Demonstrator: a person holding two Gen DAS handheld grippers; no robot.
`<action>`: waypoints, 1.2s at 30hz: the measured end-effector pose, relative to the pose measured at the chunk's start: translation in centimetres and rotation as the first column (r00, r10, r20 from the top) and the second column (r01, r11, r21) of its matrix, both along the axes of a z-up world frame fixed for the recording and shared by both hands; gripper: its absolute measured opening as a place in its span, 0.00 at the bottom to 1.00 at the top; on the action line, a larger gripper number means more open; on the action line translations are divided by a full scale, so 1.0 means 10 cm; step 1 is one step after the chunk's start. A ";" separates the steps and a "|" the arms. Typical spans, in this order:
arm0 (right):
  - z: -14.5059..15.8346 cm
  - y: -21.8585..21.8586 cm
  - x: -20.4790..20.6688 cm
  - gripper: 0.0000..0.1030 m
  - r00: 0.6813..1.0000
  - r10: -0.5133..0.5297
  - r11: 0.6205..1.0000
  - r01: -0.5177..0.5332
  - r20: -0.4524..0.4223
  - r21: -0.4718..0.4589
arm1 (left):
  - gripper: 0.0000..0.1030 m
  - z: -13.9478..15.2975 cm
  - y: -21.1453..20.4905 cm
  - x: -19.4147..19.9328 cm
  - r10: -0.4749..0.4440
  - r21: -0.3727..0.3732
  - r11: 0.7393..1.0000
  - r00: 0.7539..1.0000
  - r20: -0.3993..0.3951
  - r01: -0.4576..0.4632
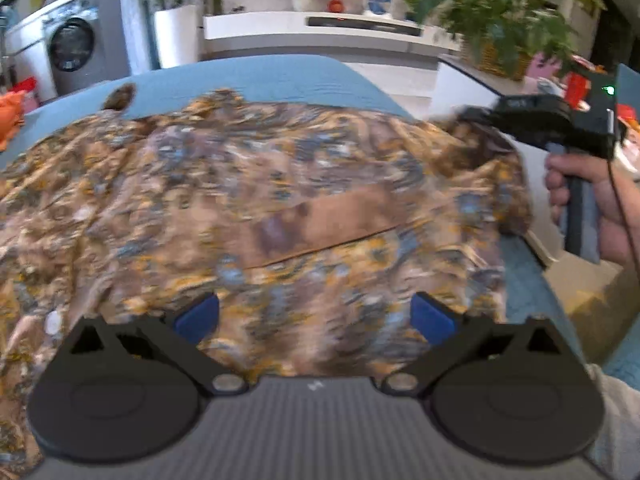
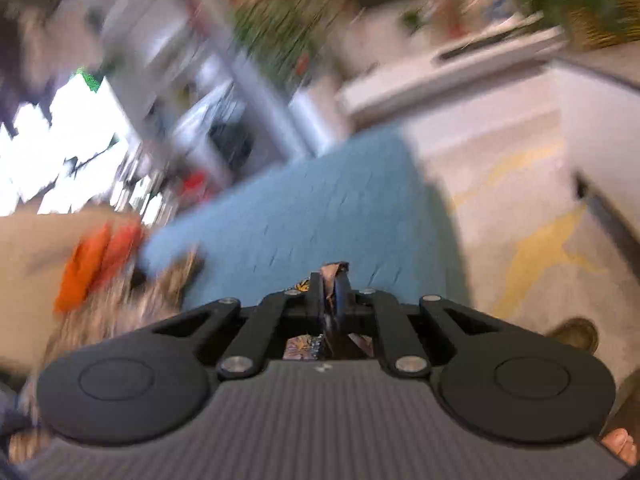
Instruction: Fold clothes
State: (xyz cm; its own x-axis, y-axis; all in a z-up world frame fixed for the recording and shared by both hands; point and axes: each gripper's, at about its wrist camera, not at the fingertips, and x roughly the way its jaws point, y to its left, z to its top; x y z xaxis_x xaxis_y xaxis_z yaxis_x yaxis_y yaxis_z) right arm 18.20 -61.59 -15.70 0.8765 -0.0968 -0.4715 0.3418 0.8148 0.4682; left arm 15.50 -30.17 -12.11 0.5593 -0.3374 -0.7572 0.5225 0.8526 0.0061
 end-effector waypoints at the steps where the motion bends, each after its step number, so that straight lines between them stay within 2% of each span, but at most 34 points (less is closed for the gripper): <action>1: -0.04 0.04 0.06 0.13 0.998 0.004 1.000 -0.006 -0.065 -0.023 | 1.00 -0.02 0.02 0.01 0.018 0.019 1.000 1.000 0.000 -0.018; 2: -0.19 0.14 0.24 0.16 0.964 0.031 0.994 -0.057 -0.263 -0.092 | 1.00 -0.02 0.05 0.03 0.031 0.030 0.999 1.000 0.003 -0.031; 3: -0.18 0.19 0.24 0.20 0.963 -0.002 0.988 -0.038 -0.268 -0.146 | 1.00 -0.02 0.08 0.03 0.041 0.038 0.998 0.999 0.006 -0.041; 4: -0.17 0.23 0.23 0.32 0.962 -0.035 0.980 -0.021 -0.273 -0.197 | 1.00 -0.02 0.10 0.04 0.050 0.045 0.998 0.999 0.010 -0.051; 6: -0.07 0.20 0.30 0.45 0.946 -0.057 0.980 -0.007 -0.318 -0.197 | 1.00 -0.02 0.16 0.06 0.070 0.060 0.996 0.997 0.017 -0.071; 7: -0.03 0.20 0.30 0.65 0.946 -0.065 0.980 0.000 -0.317 -0.201 | 1.00 0.01 0.23 0.06 0.082 0.068 0.994 0.996 0.020 -0.083; 8: 0.07 0.21 0.29 0.79 0.949 -0.090 0.974 0.020 -0.303 -0.225 | 1.00 0.03 0.27 0.08 0.095 0.078 0.992 0.995 0.024 -0.097; 11: 0.47 0.26 0.25 0.82 0.955 -0.160 0.950 0.081 -0.249 -0.303 | 1.00 0.02 0.37 0.11 0.110 0.101 0.989 0.994 0.028 -0.112; 13: 0.65 0.30 0.18 0.82 0.963 -0.157 0.949 0.086 -0.217 -0.304 | 1.00 0.02 0.43 0.13 0.118 0.096 0.988 0.993 0.018 -0.119; 16: 1.08 0.48 -0.08 0.82 0.990 -0.108 0.966 0.082 -0.095 -0.244 | 1.00 0.03 0.55 0.19 0.142 0.091 0.986 0.990 0.007 -0.142; 18: 1.35 0.82 -0.34 0.82 0.998 -0.017 0.976 0.003 -0.063 -0.216 | 1.00 0.08 0.69 0.19 0.162 0.077 0.984 0.987 0.002 -0.161; 21: 1.51 1.37 -0.71 0.82 0.976 0.176 0.921 -0.209 -0.129 -0.330 | 1.00 0.18 0.89 0.15 0.174 0.039 0.984 0.985 -0.010 -0.174; 22: 1.55 1.55 -0.86 0.82 0.961 0.231 0.889 -0.273 -0.155 -0.367 | 1.00 0.23 0.96 0.09 0.165 0.025 0.986 0.986 -0.010 -0.164; 25: 1.57 2.24 -1.32 0.82 0.867 0.418 0.743 -0.498 -0.271 -0.447 | 1.00 0.35 1.14 -0.09 0.132 0.011 0.991 0.991 0.000 -0.132; 26: 1.54 2.54 -1.51 0.82 0.808 0.486 0.662 -0.589 -0.333 -0.464 | 1.00 0.40 1.24 -0.19 0.115 0.010 0.993 0.993 0.006 -0.115; 28: 1.49 2.94 -1.71 0.81 0.713 0.554 0.549 -0.701 -0.430 -0.455 | 1.00 0.50 1.45 -0.36 0.083 0.006 0.997 0.997 -0.009 -0.083; 30: 1.32 3.33 -1.91 0.81 0.585 0.594 0.429 -0.811 -0.552 -0.398 | 1.00 0.54 1.63 -0.47 0.057 -0.019 0.998 0.997 -0.048 -0.058; 31: 1.25 3.40 -1.95 0.81 0.557 0.598 0.409 -0.830 -0.576 -0.379 | 1.00 0.54 1.70 -0.53 0.050 -0.029 0.998 0.996 -0.075 -0.052; 32: 1.13 3.49 -2.01 0.81 0.510 0.600 0.386 -0.860 -0.617 -0.335 | 1.00 0.54 1.75 -0.60 0.038 -0.031 0.999 0.994 -0.103 -0.042; 33: 1.05 3.54 -2.05 0.81 0.482 0.593 0.381 -0.873 -0.645 -0.303 | 1.00 0.53 1.79 -0.66 0.024 -0.031 0.999 0.991 -0.129 -0.029; 36: 0.92 3.67 -2.12 0.81 0.474 0.562 0.407 -0.872 -0.678 -0.271 | 1.00 0.51 1.88 -0.83 -0.007 -0.032 0.999 0.983 -0.184 0.001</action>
